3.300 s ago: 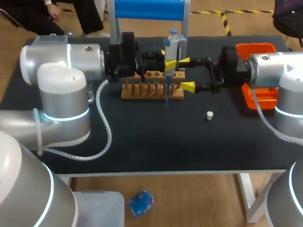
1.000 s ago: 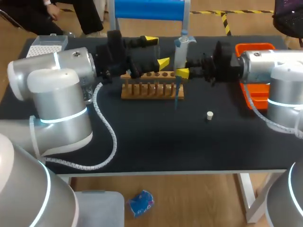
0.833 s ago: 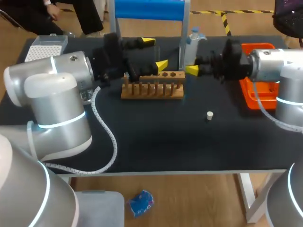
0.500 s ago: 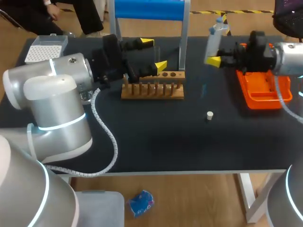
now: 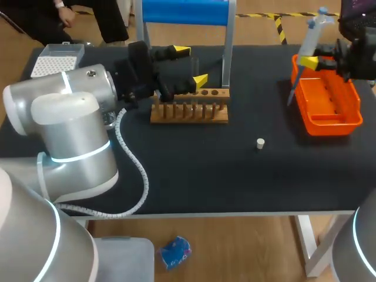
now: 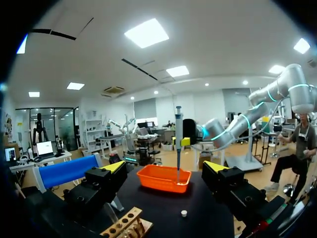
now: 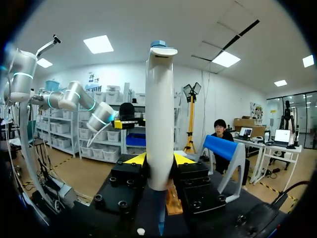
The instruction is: Invert the test tube, pick up the pipette, mount the tip to pipette, aspirate from beaker and dispense into the tube, eject the tip, return the pipette, and cap with the stopper.
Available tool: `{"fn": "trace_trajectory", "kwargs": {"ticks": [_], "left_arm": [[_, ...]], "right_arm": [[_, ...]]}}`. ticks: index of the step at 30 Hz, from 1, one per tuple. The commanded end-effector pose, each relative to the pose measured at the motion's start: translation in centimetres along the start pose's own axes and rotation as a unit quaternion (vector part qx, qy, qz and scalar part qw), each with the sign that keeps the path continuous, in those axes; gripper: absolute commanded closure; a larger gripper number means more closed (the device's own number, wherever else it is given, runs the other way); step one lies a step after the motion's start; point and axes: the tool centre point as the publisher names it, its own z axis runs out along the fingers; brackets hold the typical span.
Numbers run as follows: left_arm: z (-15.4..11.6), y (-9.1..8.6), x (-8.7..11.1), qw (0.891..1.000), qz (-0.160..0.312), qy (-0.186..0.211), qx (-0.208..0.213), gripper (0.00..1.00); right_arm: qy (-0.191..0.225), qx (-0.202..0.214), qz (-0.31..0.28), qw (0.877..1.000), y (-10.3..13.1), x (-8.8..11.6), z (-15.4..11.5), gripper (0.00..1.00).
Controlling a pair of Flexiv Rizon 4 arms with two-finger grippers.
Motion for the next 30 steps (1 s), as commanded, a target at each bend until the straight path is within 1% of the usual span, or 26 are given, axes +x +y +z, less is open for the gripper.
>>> {"fn": "trace_trajectory", "kwargs": {"ticks": [1,3,5,9,14,16,23,30], "left_arm": [[2.7,-1.3,0.0,1.0,0.003,-0.009,-0.03,0.0],[3.4,-1.5,-0.3,0.999,0.005,-0.006,-0.039,0.0],[4.1,-1.9,-0.7,0.999,0.013,-0.003,-0.048,0.0],[5.3,-3.0,-1.5,0.998,0.023,-0.003,-0.051,0.0],[7.0,-3.9,-2.3,0.998,0.034,0.007,-0.058,0.0],[7.6,-4.2,-2.6,0.997,0.037,0.009,-0.059,0.0],[9.5,-4.8,-3.3,0.997,0.042,0.02,-0.067,0.0],[10.5,-5.2,-3.7,0.996,0.047,0.024,-0.071,0.0]], "right_arm": [[-0.003,0.0,0.0,1.0,0.1,-0.4,-3.0,1.0],[-0.006,-0.01,0.0,1.0,0.0,-0.7,-4.1,1.0],[-0.014,-0.005,-0.003,1.0,-0.3,-1.1,-5.3,1.0],[-0.022,-0.005,-0.004,1.0,-0.6,-1.6,-7.1,1.0],[-0.038,-0.003,-0.004,0.999,-0.8,-2.5,-9.4,1.0],[-0.042,-0.009,-0.003,0.999,-0.9,-3.0,-10.4,1.0],[-0.052,-0.007,0.003,0.999,-1.5,-5.0,-12.2,1.0],[-0.051,-0.011,0.01,0.999,-2.4,-7.1,-13.0,1.0]]}}
